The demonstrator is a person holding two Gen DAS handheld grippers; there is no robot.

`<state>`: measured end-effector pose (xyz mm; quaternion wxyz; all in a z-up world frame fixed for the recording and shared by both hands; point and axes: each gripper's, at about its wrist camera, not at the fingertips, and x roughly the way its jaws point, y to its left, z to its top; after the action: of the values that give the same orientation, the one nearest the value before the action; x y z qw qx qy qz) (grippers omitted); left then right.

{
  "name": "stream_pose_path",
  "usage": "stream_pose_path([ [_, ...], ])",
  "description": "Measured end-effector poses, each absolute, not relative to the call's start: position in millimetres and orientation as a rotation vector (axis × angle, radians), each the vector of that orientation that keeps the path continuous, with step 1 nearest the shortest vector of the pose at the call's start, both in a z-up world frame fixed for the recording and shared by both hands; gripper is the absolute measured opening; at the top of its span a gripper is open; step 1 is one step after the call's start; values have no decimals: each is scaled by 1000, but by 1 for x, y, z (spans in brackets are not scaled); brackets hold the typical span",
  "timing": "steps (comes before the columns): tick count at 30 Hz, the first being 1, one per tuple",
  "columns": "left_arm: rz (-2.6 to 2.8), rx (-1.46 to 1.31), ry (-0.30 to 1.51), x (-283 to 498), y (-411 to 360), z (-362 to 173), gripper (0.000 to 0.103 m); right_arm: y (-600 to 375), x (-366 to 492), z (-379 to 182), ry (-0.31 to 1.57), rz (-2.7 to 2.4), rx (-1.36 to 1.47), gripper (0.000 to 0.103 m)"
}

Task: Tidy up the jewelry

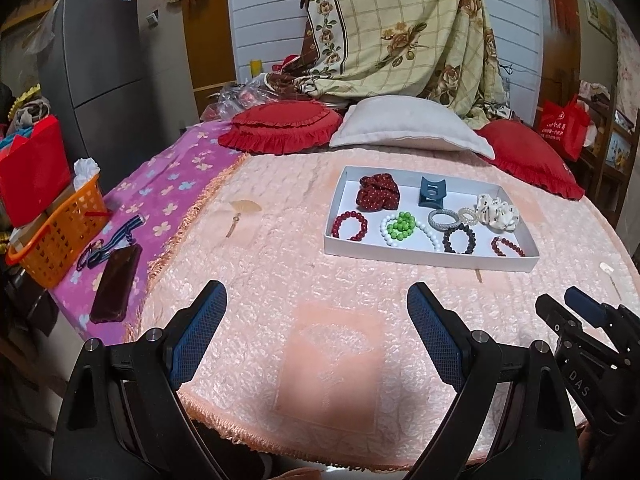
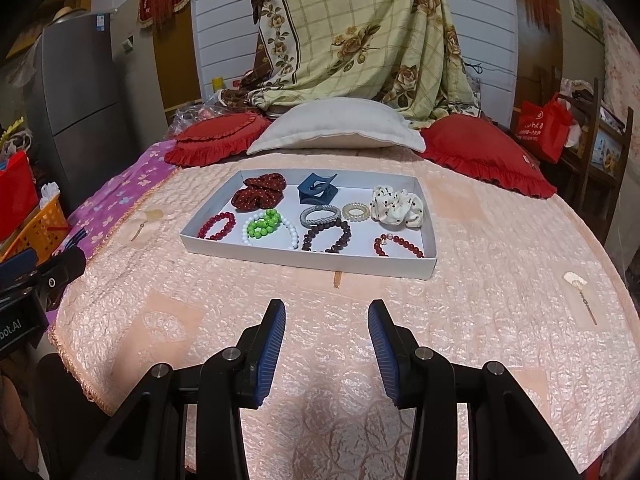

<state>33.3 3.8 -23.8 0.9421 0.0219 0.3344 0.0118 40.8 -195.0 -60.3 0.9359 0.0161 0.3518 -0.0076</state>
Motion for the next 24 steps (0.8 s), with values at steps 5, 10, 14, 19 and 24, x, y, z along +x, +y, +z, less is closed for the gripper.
stream_pose_path([
  [5,24,42,692,36,4,-25,92,-195,40,-60,712,-24,30,41],
  [10,25,42,700,37,4,-26,92,-200,42,-61,719,-38,50,41],
  [14,22,43,707,38,4,-28,92,-201,43,-62,725,-42,50,41],
  [19,12,36,733,41,3,-33,92,-199,44,-64,732,-41,44,42],
  [24,8,22,752,44,5,-37,92,-199,44,-65,734,-45,47,42],
])
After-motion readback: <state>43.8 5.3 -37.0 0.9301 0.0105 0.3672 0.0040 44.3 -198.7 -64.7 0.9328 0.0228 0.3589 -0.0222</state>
